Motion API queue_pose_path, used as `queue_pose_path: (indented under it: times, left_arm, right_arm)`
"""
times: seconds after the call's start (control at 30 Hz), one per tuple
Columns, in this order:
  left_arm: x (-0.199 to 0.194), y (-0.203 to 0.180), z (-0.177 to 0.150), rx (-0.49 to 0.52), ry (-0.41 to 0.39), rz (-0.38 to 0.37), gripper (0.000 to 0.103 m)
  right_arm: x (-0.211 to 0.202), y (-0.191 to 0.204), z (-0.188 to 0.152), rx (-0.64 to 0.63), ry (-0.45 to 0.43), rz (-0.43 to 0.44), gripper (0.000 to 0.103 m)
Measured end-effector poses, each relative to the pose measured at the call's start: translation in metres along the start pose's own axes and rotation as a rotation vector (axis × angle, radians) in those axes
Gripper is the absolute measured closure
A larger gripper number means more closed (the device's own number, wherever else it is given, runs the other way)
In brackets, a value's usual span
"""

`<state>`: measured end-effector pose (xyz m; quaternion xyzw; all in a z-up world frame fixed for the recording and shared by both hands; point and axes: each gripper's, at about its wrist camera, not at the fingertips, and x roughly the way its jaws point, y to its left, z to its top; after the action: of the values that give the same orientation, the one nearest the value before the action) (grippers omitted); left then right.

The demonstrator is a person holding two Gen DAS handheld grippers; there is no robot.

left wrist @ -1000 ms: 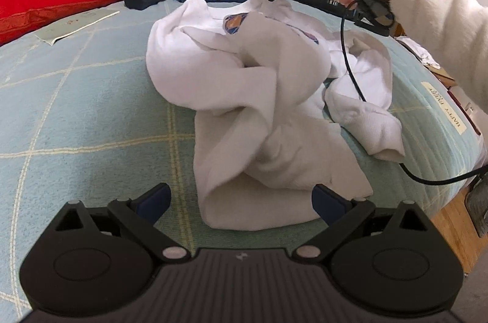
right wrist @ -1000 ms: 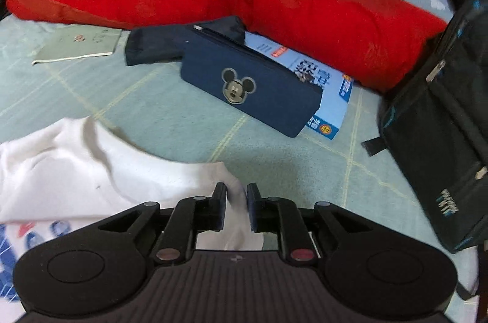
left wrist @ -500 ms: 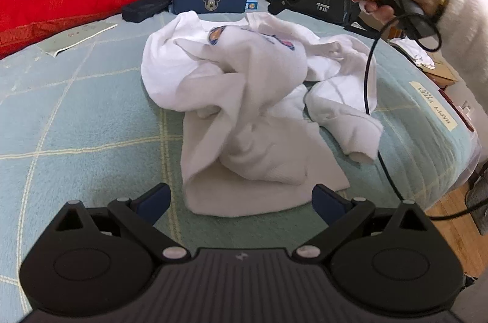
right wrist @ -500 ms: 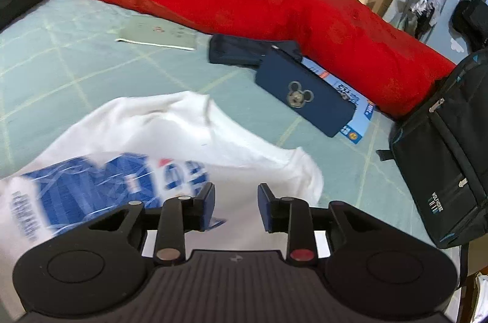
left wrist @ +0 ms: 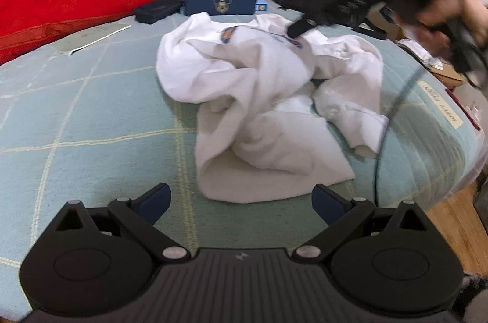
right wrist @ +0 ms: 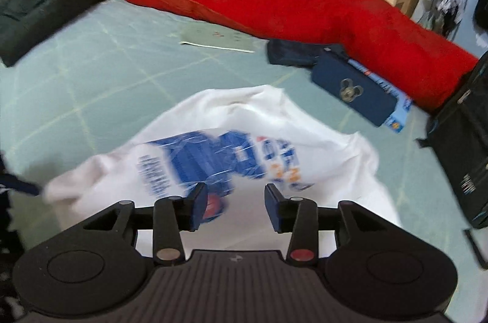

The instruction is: Fold clothes

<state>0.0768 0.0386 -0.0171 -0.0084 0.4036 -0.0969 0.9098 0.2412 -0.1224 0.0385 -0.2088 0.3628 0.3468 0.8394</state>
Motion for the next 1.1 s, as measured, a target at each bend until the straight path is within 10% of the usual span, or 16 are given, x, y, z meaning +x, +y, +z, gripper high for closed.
queue_pose_path:
  times: [0.87,1.1]
  left_arm:
    - [-0.007,0.025,-0.007,0.001,-0.031,-0.003,0.005]
    - [-0.006,0.038,-0.003,-0.045,-0.077,-0.051,0.021]
  right_arm:
    - [-0.008,0.092,-0.029,0.060,0.017,0.177,0.044]
    - [-0.011,0.077,-0.055,0.152,0.019,0.187,0.043]
